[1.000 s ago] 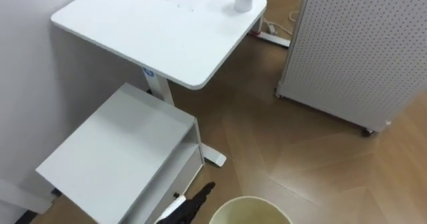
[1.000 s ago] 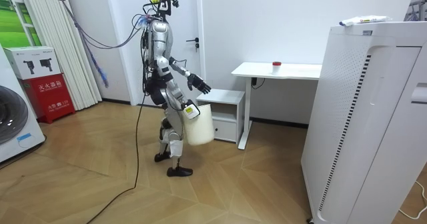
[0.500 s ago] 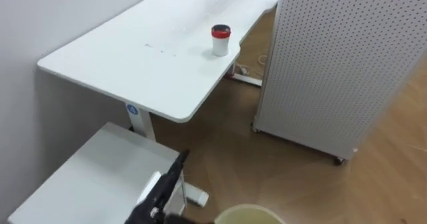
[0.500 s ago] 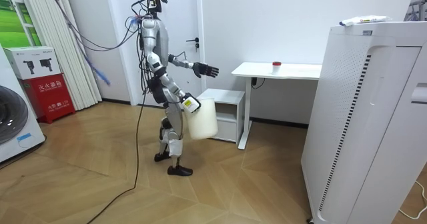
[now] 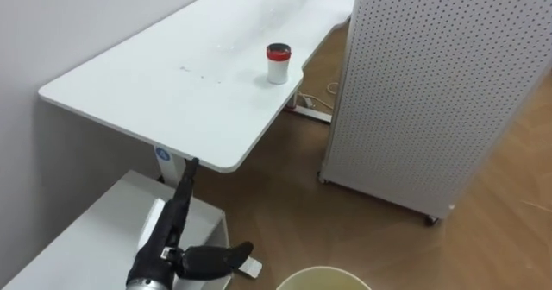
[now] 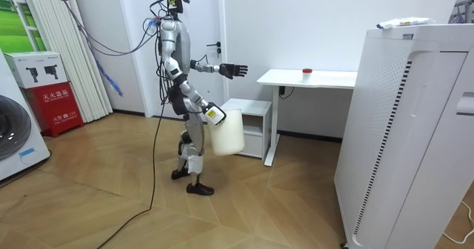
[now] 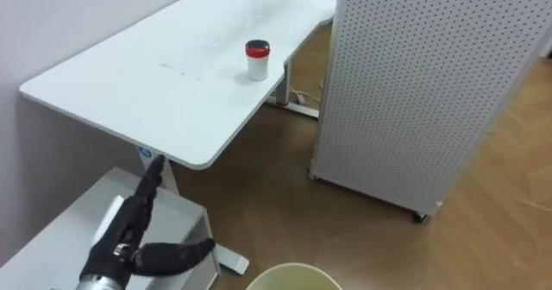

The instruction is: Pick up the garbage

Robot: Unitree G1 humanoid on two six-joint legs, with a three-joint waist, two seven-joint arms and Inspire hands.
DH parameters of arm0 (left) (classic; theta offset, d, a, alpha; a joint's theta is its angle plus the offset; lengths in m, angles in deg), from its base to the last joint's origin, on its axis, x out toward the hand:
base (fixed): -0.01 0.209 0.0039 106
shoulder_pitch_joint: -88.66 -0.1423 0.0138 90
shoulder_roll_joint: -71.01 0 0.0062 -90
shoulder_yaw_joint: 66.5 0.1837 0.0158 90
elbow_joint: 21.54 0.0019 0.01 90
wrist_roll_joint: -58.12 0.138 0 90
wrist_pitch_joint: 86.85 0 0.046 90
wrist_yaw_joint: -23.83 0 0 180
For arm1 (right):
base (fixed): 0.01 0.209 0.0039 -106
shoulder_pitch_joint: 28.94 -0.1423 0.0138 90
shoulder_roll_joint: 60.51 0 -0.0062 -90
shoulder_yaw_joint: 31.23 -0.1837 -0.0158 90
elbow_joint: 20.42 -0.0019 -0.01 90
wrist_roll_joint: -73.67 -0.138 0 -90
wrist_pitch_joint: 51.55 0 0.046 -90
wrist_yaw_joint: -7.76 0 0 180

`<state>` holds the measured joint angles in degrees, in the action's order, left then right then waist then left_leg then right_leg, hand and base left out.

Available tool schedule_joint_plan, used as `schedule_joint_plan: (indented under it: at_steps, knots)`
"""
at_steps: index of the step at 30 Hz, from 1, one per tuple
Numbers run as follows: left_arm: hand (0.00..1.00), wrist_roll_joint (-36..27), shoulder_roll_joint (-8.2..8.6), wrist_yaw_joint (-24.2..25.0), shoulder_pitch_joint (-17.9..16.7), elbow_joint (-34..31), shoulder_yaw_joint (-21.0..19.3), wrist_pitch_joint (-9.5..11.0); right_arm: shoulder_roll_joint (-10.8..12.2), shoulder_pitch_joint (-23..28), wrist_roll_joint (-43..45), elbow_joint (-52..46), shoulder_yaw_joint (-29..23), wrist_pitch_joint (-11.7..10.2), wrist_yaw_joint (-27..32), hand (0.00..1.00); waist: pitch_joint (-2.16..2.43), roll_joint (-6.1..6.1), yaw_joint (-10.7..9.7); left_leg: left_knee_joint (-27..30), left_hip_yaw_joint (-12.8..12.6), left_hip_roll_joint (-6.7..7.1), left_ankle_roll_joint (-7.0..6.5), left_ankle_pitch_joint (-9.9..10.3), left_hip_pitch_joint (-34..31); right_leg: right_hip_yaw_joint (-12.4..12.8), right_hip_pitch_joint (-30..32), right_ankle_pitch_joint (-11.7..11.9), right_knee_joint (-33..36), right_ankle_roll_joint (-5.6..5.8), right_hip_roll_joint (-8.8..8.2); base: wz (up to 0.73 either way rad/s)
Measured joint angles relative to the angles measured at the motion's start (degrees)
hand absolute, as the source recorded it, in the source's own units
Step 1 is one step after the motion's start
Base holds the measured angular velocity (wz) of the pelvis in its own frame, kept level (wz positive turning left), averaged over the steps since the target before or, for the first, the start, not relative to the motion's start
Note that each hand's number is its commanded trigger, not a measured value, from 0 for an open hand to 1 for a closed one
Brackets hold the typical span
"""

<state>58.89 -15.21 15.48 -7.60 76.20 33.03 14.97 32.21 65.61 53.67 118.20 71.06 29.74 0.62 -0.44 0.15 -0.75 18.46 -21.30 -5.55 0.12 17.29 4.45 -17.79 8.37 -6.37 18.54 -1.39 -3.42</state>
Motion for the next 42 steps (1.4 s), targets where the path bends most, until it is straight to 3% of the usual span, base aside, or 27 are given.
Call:
schedule_joint_plan:
  at_steps: [2,4,5,6,8,9,11,12,13,14,16,18,21,22,23,24,26,28,30,31,32,33,35,37,38,40,42]
  knots:
    - [0.00,-0.1,-0.06,-0.6,0.1,0.0,-0.5,0.0,0.0,0.0,0.1,0.0,0.1,0.0,-0.6,1.00,-0.15,0.27,0.2,6.7,0.1,-1.16,0.51,0.3,-1.0,-0.2,-0.8,-1.5,1.6,-0.78,-0.20,-0.52]
    - [0.00,-0.2,0.16,-0.8,0.3,0.0,-1.4,0.4,-0.1,0.0,0.3,-0.1,0.0,0.0,-0.9,1.00,-0.45,-0.09,0.4,17.7,1.0,-3.89,0.55,0.3,-4.4,-0.5,-1.3,-3.3,3.6,-1.76,0.26,-0.54]
    - [0.00,-0.2,0.10,-1.2,0.5,0.0,-1.7,0.8,-0.2,0.1,0.3,-0.1,0.0,0.0,-1.1,1.00,-0.80,-0.77,0.5,26.2,2.9,-6.13,1.46,-0.5,-7.4,0.2,-1.4,-5.6,5.4,-2.74,1.07,-0.38]
    - [0.00,-0.4,0.09,-1.2,0.5,0.0,-1.8,1.0,-0.1,0.3,0.3,-0.1,0.1,0.1,-1.1,1.00,-0.82,-0.98,0.4,29.8,4.2,-6.82,1.80,-1.5,-8.9,0.4,-1.3,-6.5,6.4,-3.16,1.55,-0.39]
    - [0.00,-1.2,0.21,-1.9,0.4,0.1,-1.8,1.3,-0.1,1.5,0.4,-0.2,0.2,0.3,-1.0,1.00,-0.95,-0.32,0.6,39.3,8.1,-7.61,1.22,-9.2,-12.8,2.6,-2.5,-8.8,8.5,-4.09,2.81,-0.34]
    - [0.00,-1.2,0.39,-2.6,0.3,0.1,-1.8,1.6,-0.2,1.8,0.7,-0.2,0.0,0.7,-0.9,1.00,-1.19,0.33,1.0,40.5,10.2,-6.52,0.97,-9.5,-14.5,3.8,-3.2,-9.5,8.4,-4.70,2.99,-0.28]
    - [0.00,-1.2,0.63,-2.8,0.3,0.1,-1.8,2.8,-0.4,1.7,1.0,-0.1,-0.2,0.9,0.1,1.00,-1.24,0.45,1.3,38.6,11.0,-4.44,-0.19,-6.6,-18.2,4.9,-3.6,-9.9,8.3,-5.01,3.01,-0.33]
    - [0.00,-1.2,0.63,-3.5,0.3,0.1,-1.8,2.9,-0.4,1.8,1.0,0.0,-0.2,0.9,0.8,1.00,-1.47,1.04,1.7,35.4,10.9,-2.86,0.13,-5.8,-20.6,5.5,-4.0,-10.0,8.1,-5.05,2.99,-0.41]
    - [0.00,-1.2,0.64,-3.8,0.3,0.1,-1.9,2.9,-0.4,1.9,1.0,0.0,-0.1,0.9,1.3,1.00,-1.21,0.63,2.2,32.7,10.7,-2.25,0.19,-5.8,-21.7,5.8,-4.3,-10.3,8.1,-5.17,2.99,-0.47]
    - [0.00,-1.2,0.75,-4.3,0.2,0.1,-2.0,3.0,-0.5,2.1,1.0,0.0,-0.1,1.1,2.2,1.00,-1.27,0.94,2.8,26.8,10.9,-0.54,0.45,-6.0,-23.5,6.3,-4.7,-10.9,8.1,-5.44,3.02,-0.39]
    - [0.00,-1.2,0.87,-4.7,-0.1,0.1,-2.2,3.0,-0.5,2.6,1.0,0.0,-0.1,1.1,2.9,1.00,-0.86,0.98,3.0,14.9,11.1,1.59,1.29,-7.2,-24.9,7.0,-5.9,-12.2,8.2,-5.24,3.07,-0.28]
    - [0.00,-1.2,0.90,-5.0,-0.4,0.1,-2.2,3.1,-0.6,3.5,1.0,0.0,-0.1,1.2,2.9,1.00,-0.06,0.50,3.4,1.4,11.2,3.37,1.45,-10.9,-24.7,8.3,-7.7,-14.4,8.3,-4.73,3.30,-0.26]
    - [0.00,-1.1,0.92,-5.6,-0.4,0.1,-2.7,3.4,-0.4,3.9,2.1,0.0,0.0,1.4,2.8,1.00,0.35,0.51,4.0,-3.0,12.2,4.56,-0.48,-17.3,-23.6,10.3,-9.8,-16.8,8.2,-3.50,2.89,-0.33]
    - [0.00,-1.1,0.99,-5.9,-0.2,0.1,-2.7,3.7,-0.5,3.8,2.4,0.0,0.0,1.4,2.8,1.00,0.50,0.59,4.3,-2.8,12.5,5.59,-2.12,-19.2,-23.0,11.2,-10.3,-17.7,8.0,-2.57,2.35,-0.27]
    - [0.00,-1.2,0.99,-6.0,-0.4,-0.3,-2.7,3.7,-0.5,3.7,2.6,-0.1,0.0,1.4,2.9,1.00,0.50,0.78,4.3,-1.5,12.6,6.56,-3.38,-19.9,-22.9,11.6,-11.3,-18.3,7.4,-1.65,1.48,-0.25]
    - [0.00,-1.2,0.91,-6.0,-0.5,-0.7,-2.8,3.7,-0.4,3.8,2.6,-0.1,0.0,1.4,3.0,1.00,0.33,1.12,4.3,1.0,12.5,7.52,-4.78,-19.4,-22.9,11.7,-12.6,-18.9,6.6,-0.63,0.48,-0.14]
    - [0.00,-1.1,0.93,-6.1,-0.2,-1.1,-2.9,3.8,-0.4,3.9,2.6,-0.7,0.0,1.4,3.1,1.00,-0.06,2.41,4.4,4.1,11.6,8.66,-5.39,-15.9,-23.0,11.5,-14.0,-19.4,6.3,0.40,-1.27,-0.06]
    - [0.00,-1.2,1.01,-6.3,0.3,-1.1,-3.1,3.8,-0.3,3.8,3.3,-2.6,0.0,1.4,3.3,1.00,0.08,3.21,4.5,7.1,10.6,9.32,-6.05,-12.6,-23.4,11.1,-14.3,-19.8,8.2,1.24,-2.77,-0.07]
    - [0.00,-1.2,0.92,-6.5,0.9,-1.1,-3.0,3.8,-0.4,3.4,3.3,-3.9,-0.1,1.2,3.3,1.00,0.13,3.22,4.4,11.5,10.5,9.57,-6.74,-7.9,-23.5,10.3,-13.2,-19.2,15.7,2.65,-4.29,0.00]
    - [0.00,-1.2,0.92,-6.7,1.1,-1.1,-3.0,3.9,-0.4,3.4,3.3,-4.1,-0.1,1.2,3.3,1.00,0.11,3.30,4.4,11.9,10.5,9.79,-6.96,-7.1,-23.2,9.9,-12.3,-18.7,18.5,3.55,-4.93,0.08]
    - [0.00,-1.2,0.94,-7.5,1.3,-1.1,-3.0,3.9,-0.4,3.4,3.3,-4.6,-0.1,1.2,3.4,1.00,0.09,3.53,4.6,12.2,10.2,10.57,-7.47,-5.8,-22.2,9.5,-10.2,-17.0,24.4,5.43,-6.67,0.06]
    - [0.00,-1.2,0.91,-7.8,1.3,-1.1,-3.0,3.9,-0.4,3.2,3.3,-4.8,-0.1,1.2,3.5,1.00,0.09,3.50,4.6,12.2,10.3,10.93,-7.63,-5.2,-21.7,9.7,-9.2,-15.7,27.0,6.09,-7.28,0.07]
    - [0.00,-1.2,0.86,-8.7,1.3,-1.1,-2.9,3.9,-0.4,2.8,3.1,-4.8,-0.1,1.2,4.0,1.00,0.04,2.81,5.2,11.4,10.7,11.41,-8.13,-3.2,-18.8,9.7,-6.1,-9.3,35.5,6.39,-8.77,-0.04]
    - [0.00,-1.2,0.88,-9.2,1.5,-1.1,-3.1,3.9,-0.4,3.0,2.8,-4.7,-0.1,1.2,4.0,1.00,-0.17,2.12,6.1,10.0,11.7,11.30,-8.06,-2.6,-16.7,9.0,-3.5,-9.8,38.4,6.22,-9.77,-0.04]
    - [0.00,-1.2,0.77,-9.7,1.6,-1.1,-3.0,3.9,-0.4,3.0,2.6,-4.8,-0.1,1.2,3.9,1.00,-0.34,1.32,5.8,9.0,13.0,11.03,-7.98,-2.6,-15.7,8.6,-1.3,-11.4,38.9,6.00,-9.84,0.26]
    - [0.00,-1.2,0.72,-10.2,1.6,-1.1,-3.1,4.0,-0.4,3.3,2.5,-4.6,0.0,1.3,3.5,1.00,-0.32,0.63,5.9,7.5,14.2,10.17,-7.54,-2.6,-14.3,8.7,1.9,-13.0,34.8,5.86,-9.49,0.23]
    - [0.00,-1.2,0.38,-11.0,1.3,-1.1,-3.1,4.2,-0.3,3.9,2.8,-4.4,0.4,1.3,3.3,1.00,-0.34,0.77,5.7,5.3,15.7,9.48,-6.61,-2.8,-11.7,9.0,2.8,-13.0,20.4,5.91,-8.82,0.27]
